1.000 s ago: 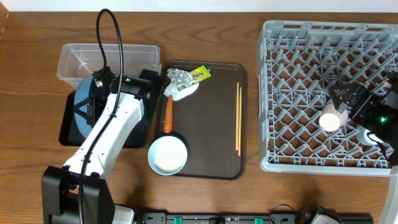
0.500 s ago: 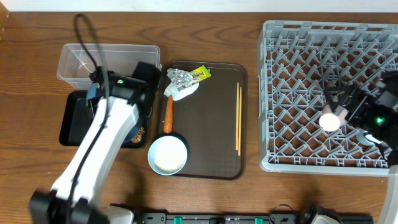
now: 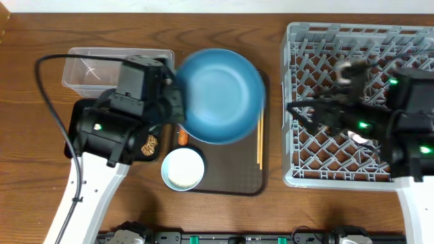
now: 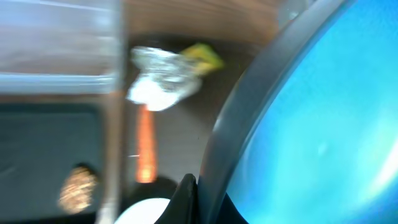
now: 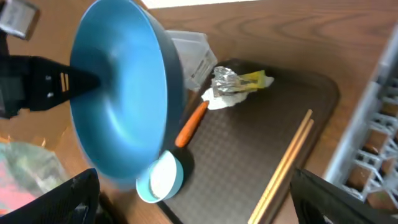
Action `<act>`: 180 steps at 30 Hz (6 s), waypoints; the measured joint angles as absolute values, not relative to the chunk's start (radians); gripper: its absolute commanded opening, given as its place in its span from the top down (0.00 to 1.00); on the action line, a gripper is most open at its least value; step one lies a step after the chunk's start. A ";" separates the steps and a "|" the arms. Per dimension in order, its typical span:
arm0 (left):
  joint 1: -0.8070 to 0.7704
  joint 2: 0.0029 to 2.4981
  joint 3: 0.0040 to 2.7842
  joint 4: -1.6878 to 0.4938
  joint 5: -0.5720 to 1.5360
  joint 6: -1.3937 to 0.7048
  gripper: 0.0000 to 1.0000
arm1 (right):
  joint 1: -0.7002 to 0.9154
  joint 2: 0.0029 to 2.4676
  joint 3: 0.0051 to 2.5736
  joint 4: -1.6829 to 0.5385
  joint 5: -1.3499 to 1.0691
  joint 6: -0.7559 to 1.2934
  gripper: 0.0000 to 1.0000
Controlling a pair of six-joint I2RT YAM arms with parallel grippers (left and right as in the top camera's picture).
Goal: Sort waste into correct bins and load items into the dishwasher rack
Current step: 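Hand the blue plate from the left gripper to the right gripper, then set the blue plate upright in the grey rack with the right gripper, then grasp the white bowl of rice with the left gripper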
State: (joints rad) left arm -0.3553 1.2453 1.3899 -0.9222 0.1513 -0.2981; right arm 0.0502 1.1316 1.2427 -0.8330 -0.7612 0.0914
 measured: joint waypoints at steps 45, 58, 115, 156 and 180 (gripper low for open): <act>-0.522 1.247 1.390 -0.865 0.218 -0.228 0.02 | -0.198 1.551 1.240 0.254 0.995 -0.584 0.99; -0.522 1.247 1.390 -0.865 0.218 -0.228 0.02 | -0.230 1.776 1.240 0.474 0.974 -1.176 0.99; -0.522 1.268 1.390 -0.976 0.218 -0.228 0.02 | 0.038 1.858 1.241 -0.073 0.881 -0.391 0.01; -0.678 1.275 0.817 -0.817 0.072 -0.265 0.51 | 0.084 1.317 1.244 -0.832 -0.109 0.279 0.01; -0.709 1.588 0.822 -0.768 0.054 -0.261 0.94 | 0.084 1.317 1.244 -0.826 -0.109 0.281 0.01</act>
